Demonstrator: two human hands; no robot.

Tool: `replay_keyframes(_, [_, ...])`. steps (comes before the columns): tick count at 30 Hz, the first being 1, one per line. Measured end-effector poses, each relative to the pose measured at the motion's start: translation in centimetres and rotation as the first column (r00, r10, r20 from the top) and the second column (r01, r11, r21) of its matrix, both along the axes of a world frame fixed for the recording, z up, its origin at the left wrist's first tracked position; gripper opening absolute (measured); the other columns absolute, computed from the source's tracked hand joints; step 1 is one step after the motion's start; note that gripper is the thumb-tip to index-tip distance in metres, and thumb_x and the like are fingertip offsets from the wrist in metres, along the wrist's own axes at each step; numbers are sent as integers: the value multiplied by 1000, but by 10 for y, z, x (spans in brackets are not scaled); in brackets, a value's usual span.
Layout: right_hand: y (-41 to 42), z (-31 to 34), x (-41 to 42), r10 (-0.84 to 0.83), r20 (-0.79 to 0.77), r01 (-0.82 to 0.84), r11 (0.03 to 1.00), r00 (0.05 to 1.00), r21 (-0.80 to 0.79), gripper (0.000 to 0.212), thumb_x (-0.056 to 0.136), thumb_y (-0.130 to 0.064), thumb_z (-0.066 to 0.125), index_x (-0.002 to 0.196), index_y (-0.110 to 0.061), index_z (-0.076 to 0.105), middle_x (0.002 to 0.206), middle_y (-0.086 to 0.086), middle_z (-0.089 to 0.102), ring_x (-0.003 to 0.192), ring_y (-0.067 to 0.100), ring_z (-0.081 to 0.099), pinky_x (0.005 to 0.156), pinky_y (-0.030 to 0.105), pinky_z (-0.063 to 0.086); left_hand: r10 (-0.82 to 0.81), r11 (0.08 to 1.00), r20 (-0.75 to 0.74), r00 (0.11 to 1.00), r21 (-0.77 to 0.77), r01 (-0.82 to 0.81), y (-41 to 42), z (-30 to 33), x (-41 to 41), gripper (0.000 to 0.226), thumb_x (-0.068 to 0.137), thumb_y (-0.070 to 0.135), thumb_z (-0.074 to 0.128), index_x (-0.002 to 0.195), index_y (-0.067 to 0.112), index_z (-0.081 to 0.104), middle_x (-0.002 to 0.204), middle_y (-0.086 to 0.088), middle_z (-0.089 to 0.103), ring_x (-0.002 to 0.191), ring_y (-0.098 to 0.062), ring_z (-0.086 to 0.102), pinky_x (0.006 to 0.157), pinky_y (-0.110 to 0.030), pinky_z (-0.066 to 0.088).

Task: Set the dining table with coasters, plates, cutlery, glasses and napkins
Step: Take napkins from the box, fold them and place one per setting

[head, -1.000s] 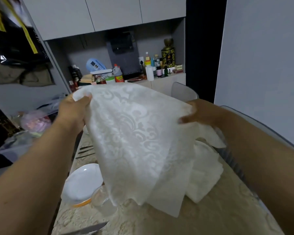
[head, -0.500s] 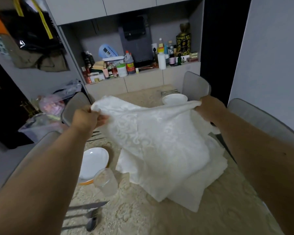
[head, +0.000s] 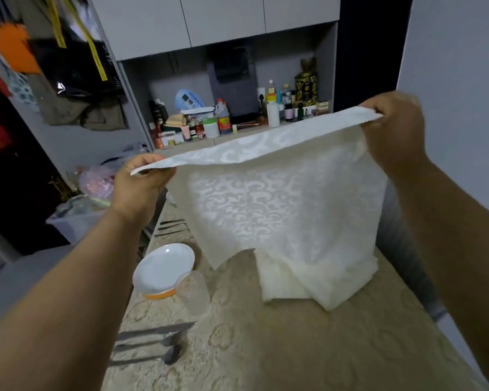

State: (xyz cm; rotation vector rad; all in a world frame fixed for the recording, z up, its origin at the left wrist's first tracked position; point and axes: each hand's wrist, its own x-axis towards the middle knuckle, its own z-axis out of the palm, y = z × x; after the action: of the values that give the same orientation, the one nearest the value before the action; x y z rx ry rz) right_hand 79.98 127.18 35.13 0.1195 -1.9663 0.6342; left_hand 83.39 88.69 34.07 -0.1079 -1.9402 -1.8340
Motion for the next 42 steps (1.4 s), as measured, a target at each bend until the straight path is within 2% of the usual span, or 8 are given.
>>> replay_keyframes(3, [2,-19,45,-6,84,-1,997,996,81,22,86,-20,57,84,-6,74,70,16,66,65,35,57,67,41,46,-112,994,74,991,-9,113,-16,-24,38,4,76,13,70,79,16,70,81,-3,72,86,-21,66,86,-28,56])
replay_keyframes(6, [-4,-48,95,60,307,-108,984,950,141,16,86,-16,66,85,-1,73,73,19,67,67,35,62,62,42,51,-153,986,247,957,-27,165,-31,-71,68,27,80,20,67,98,0,69,97,-14,73,96,-30,68,80,-26,57])
replay_keyframes(11, [-20,-104,150,72,719,-187,979,691,82,13,89,-16,63,89,-9,74,89,10,68,80,22,60,70,26,37,-120,991,476,871,-1,137,-39,-148,122,20,93,11,59,103,-5,67,89,-11,72,85,-23,67,79,-25,58])
replay_keyframes(19, [-24,-194,198,-90,956,-293,940,280,174,33,89,-26,64,120,-12,64,125,3,60,115,19,55,75,8,26,-86,994,682,727,13,105,-52,-244,195,19,90,11,65,96,-7,68,93,-24,68,89,-31,64,92,-46,53])
replay_keyframes(23, [-18,-227,206,-200,980,-299,935,2,192,64,84,-37,69,138,-13,46,140,4,48,126,18,47,99,22,33,7,958,779,627,-185,220,-64,-266,223,27,89,26,68,87,-1,71,81,-16,72,72,-29,68,67,-39,56])
replay_keyframes(27, [-18,-239,205,-278,952,-344,913,-126,221,55,83,-29,70,131,-10,51,133,5,53,121,19,50,96,23,37,33,909,824,566,-260,326,-69,-271,231,29,88,29,66,68,9,67,60,-1,64,58,-16,55,54,-23,41])
replay_keyframes(34, [-4,-258,170,-278,960,-248,932,-26,263,58,88,-33,64,138,-11,45,146,6,39,135,22,35,108,28,26,187,869,783,593,-414,273,-68,-301,196,23,90,28,66,86,6,71,84,-16,69,75,-30,64,67,-37,54])
replay_keyframes(42, [12,-305,130,-153,968,-118,977,198,179,21,90,-31,60,94,-11,65,105,11,61,101,28,55,81,32,38,403,803,657,637,-588,97,-50,-328,154,23,95,28,56,99,8,68,93,-17,66,92,-37,60,81,-41,46])
